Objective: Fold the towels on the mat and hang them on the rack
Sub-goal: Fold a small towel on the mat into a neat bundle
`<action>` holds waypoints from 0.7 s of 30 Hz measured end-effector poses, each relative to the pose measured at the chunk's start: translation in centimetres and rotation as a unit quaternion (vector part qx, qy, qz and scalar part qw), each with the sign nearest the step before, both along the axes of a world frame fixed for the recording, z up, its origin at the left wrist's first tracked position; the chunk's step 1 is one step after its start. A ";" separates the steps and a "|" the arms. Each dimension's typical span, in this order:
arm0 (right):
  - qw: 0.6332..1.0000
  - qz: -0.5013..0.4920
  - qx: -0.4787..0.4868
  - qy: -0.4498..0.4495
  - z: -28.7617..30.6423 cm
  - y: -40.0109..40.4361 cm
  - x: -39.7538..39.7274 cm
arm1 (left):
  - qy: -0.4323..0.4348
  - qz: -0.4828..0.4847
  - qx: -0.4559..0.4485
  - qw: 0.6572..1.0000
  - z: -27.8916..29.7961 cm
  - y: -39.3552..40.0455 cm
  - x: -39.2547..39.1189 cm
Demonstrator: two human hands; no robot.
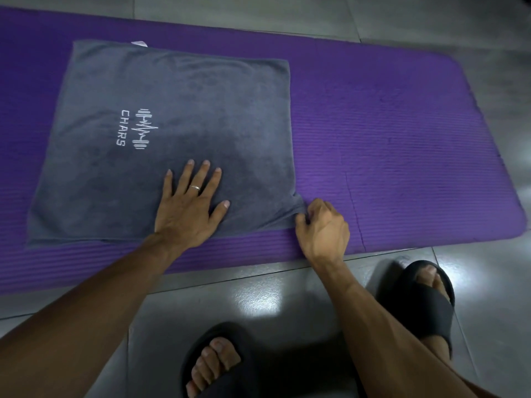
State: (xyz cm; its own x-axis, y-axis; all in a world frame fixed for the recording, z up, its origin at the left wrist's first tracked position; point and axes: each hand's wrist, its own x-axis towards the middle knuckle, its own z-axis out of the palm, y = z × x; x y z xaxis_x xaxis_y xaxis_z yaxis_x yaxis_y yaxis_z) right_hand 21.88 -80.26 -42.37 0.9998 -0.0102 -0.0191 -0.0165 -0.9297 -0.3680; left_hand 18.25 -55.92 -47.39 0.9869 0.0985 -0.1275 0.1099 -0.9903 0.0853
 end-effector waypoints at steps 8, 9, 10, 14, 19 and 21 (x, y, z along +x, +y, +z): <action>0.986 0.021 0.001 0.164 0.0 -3.0 -1.0 | 0.003 0.000 0.001 1.000 0.2 -0.1 0.0; 0.978 0.030 0.030 0.204 0.5 -3.4 -0.5 | 0.002 -0.001 0.001 1.000 0.2 0.0 0.0; 0.970 0.031 0.065 0.232 0.9 -3.6 0.1 | -0.001 -0.001 -0.004 1.000 0.2 0.0 -0.1; 0.972 -0.039 0.133 0.190 0.3 -1.7 4.6 | -0.051 0.000 -0.055 0.997 0.9 -0.6 0.9; 0.977 -0.136 0.090 0.135 -2.0 3.9 12.0 | -0.014 0.021 -0.016 1.000 -0.2 -0.8 2.3; 0.982 -0.116 0.064 0.134 -2.0 4.3 13.0 | -0.005 0.015 0.004 1.000 -0.5 -0.8 2.2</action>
State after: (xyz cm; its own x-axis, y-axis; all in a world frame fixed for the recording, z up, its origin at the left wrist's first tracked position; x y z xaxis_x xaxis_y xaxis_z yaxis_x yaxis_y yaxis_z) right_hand 34.85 -76.01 -44.35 0.9299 -0.2169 -0.2970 -0.3339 -0.8364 -0.4347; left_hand 20.47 -56.76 -47.87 0.9846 0.1300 -0.1165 0.1397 -0.9870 0.0790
